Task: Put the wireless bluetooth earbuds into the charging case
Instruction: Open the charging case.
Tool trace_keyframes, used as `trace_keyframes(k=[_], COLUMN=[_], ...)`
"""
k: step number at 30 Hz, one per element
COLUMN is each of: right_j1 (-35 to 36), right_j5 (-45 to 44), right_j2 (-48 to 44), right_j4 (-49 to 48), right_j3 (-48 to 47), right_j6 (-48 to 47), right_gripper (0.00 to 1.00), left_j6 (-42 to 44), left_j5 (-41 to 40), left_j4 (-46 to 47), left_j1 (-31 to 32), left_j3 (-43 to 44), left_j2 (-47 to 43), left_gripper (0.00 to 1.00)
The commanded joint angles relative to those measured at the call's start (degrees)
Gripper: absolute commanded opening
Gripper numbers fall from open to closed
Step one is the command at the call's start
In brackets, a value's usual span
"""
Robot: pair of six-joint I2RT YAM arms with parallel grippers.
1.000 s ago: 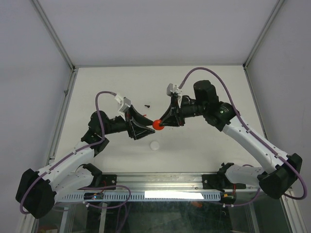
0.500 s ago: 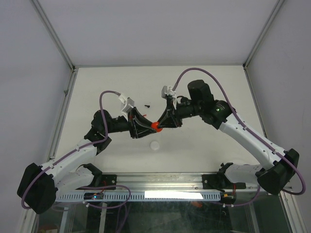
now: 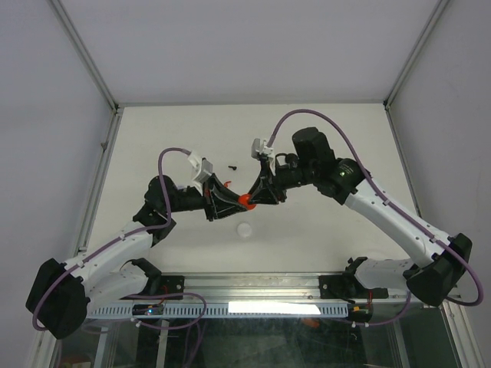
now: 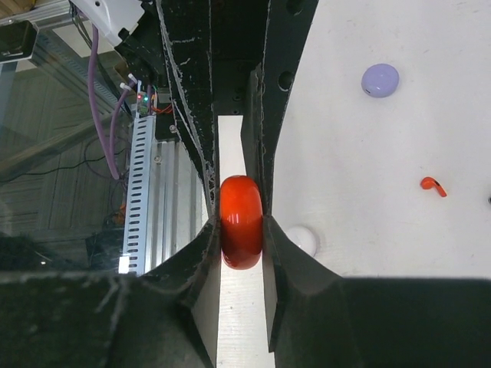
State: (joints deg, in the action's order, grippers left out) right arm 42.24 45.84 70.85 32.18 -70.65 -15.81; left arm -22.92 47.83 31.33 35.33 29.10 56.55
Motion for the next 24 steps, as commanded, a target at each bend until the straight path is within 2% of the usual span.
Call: trace_keyframes(k=[1, 3, 8, 18, 24], right_j1=[0.30, 0.32, 0.33, 0.26, 0.02], right_j5=[-6.10, -7.49, -9.27, -12.67, -13.50], right_j2=[-1.81, -2.10, -2.92, -2.61, -2.41], right_j4=[-1.40, -1.75, -2.51, -3.28, -3.68], right_j3=[-1.87, -1.61, -1.27, -0.53, -0.71], right_j6=[-1.26, -1.24, -1.15, -0.09, 1.72], right_gripper=[0.27, 0.32, 0.37, 0.40, 0.45], left_j6=[6.21, 7.83, 10.17, 10.63, 8.71], left_j5=[0.55, 0.13, -0.50, -2.07, -9.09], left_j4=[3.69, 3.74, 3.45, 3.21, 3.56], left_j1=[1.63, 1.98, 2.33, 2.55, 2.53], left_j3=[-1.20, -1.92, -2.62, -3.50, -6.03], left_j2=[-3.62, -4.62, -5.75, -5.68, -5.32], left_gripper=[0.00, 0.00, 0.00, 0.00, 0.00])
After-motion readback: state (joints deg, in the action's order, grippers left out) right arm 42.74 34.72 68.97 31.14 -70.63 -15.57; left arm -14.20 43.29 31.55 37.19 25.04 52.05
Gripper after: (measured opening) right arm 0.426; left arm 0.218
